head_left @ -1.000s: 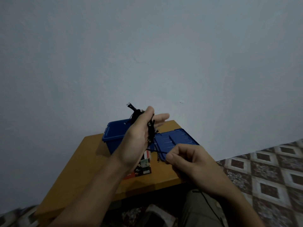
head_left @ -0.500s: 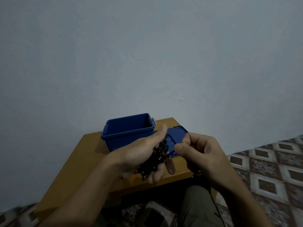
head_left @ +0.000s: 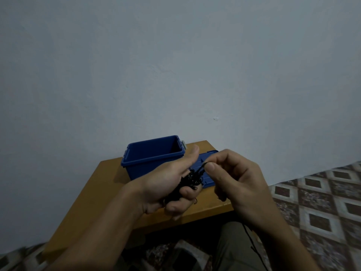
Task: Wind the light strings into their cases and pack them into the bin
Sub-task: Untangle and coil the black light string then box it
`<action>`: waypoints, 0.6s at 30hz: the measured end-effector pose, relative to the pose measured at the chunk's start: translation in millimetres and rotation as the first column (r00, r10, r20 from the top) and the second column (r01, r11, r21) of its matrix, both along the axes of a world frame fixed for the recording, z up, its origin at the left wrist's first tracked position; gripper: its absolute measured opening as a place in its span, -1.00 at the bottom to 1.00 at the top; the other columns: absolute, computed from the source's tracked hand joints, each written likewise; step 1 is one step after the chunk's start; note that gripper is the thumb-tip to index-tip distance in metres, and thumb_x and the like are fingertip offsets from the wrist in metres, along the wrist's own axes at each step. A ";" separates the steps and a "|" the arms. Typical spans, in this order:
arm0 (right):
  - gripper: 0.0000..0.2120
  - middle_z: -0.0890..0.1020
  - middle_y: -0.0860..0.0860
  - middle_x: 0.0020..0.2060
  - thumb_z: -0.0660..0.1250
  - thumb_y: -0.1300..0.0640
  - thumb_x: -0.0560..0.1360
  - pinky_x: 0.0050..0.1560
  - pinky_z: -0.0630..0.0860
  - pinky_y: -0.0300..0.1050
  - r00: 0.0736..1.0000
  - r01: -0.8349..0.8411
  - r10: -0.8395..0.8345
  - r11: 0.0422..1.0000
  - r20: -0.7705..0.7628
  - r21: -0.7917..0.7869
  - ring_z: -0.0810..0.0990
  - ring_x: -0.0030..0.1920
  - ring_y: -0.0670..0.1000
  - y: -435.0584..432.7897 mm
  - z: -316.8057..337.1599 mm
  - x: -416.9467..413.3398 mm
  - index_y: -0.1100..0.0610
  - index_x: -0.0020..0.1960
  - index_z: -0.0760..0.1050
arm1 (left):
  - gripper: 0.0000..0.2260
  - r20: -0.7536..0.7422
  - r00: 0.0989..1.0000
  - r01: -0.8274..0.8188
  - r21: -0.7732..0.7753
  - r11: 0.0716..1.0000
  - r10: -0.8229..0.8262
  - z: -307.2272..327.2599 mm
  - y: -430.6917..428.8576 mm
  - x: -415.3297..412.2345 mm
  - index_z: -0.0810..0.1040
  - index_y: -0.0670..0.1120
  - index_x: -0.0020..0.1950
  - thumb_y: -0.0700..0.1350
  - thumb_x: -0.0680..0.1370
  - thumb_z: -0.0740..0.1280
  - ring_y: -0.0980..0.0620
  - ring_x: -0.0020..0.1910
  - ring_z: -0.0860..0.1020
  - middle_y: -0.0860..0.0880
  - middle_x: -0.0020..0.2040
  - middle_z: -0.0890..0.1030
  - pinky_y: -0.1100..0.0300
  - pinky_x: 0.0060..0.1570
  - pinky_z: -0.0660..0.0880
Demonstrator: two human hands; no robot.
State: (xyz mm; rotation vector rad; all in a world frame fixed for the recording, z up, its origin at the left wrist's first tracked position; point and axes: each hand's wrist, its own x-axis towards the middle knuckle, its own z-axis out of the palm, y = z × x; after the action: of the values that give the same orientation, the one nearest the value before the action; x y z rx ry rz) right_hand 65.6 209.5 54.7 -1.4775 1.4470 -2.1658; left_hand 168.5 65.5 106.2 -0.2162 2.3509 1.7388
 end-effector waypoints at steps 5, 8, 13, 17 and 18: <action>-0.89 0.54 0.26 -0.31 0.36 0.09 0.53 -0.39 0.43 -0.13 0.999 0.041 -0.040 0.998 -0.037 0.049 0.45 -0.40 0.03 -3.0 -1.9 -2.4 0.09 -0.10 0.63 | -0.31 -0.030 0.999 0.023 0.017 1.000 -0.023 -3.8 -1.3 -0.4 0.17 -0.08 -0.48 0.46 0.57 -0.13 0.02 -0.67 0.24 -0.07 -0.64 0.27 0.15 -0.44 0.38; -0.87 0.57 0.30 -0.23 0.34 0.06 0.55 -0.31 0.45 -0.10 0.999 0.040 -0.037 0.996 -0.040 0.085 0.48 -0.31 0.16 -6.0 -5.5 -5.3 0.07 -0.06 0.64 | -0.31 -0.029 0.999 0.030 0.062 0.998 -0.028 -4.8 -3.1 -0.8 0.18 -0.07 -0.49 0.44 0.58 -0.13 0.04 -0.69 0.26 -0.07 -0.65 0.25 0.18 -0.47 0.40; -0.87 0.58 0.22 -0.22 0.29 0.13 0.60 -0.30 0.46 -0.17 0.999 0.042 -0.045 0.991 0.021 0.128 0.48 -0.32 -0.02 -7.2 -9.4 -11.7 0.12 0.00 0.60 | -0.35 -0.034 0.990 0.140 0.286 0.948 -0.136 -13.0 -9.3 -2.0 0.17 -0.06 -0.48 0.41 0.59 -0.05 0.03 -0.67 0.34 -0.08 -0.64 0.32 0.17 -0.42 0.47; -0.84 0.55 0.14 -0.31 0.27 0.11 0.61 -0.26 0.47 -0.15 1.000 0.014 -0.017 0.991 0.021 0.136 0.48 -0.30 0.00 -10.8 -14.4 -14.2 0.14 -0.01 0.59 | -0.36 -0.105 0.965 0.260 0.510 0.820 -0.240 -19.7 -10.3 -4.6 0.21 -0.08 -0.45 0.39 0.59 -0.06 -0.01 -0.58 0.45 -0.12 -0.56 0.47 0.12 -0.30 0.53; -0.84 0.55 0.08 -0.32 0.27 0.12 0.61 -0.25 0.47 -0.15 1.000 0.011 -0.014 0.991 0.027 0.133 0.48 -0.30 0.00 -11.8 -15.7 -14.8 0.14 -0.01 0.60 | -0.36 -0.130 0.957 0.288 0.541 0.791 -0.259 -20.6 -10.2 -5.1 0.22 -0.09 -0.44 0.38 0.60 -0.06 -0.03 -0.56 0.47 -0.13 -0.54 0.50 0.11 -0.27 0.53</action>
State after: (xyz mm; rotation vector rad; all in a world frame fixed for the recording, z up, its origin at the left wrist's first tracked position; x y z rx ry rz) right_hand 50.8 197.8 38.9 -1.3919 1.5617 -2.0440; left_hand 163.4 55.3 85.6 0.2553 1.6806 2.1841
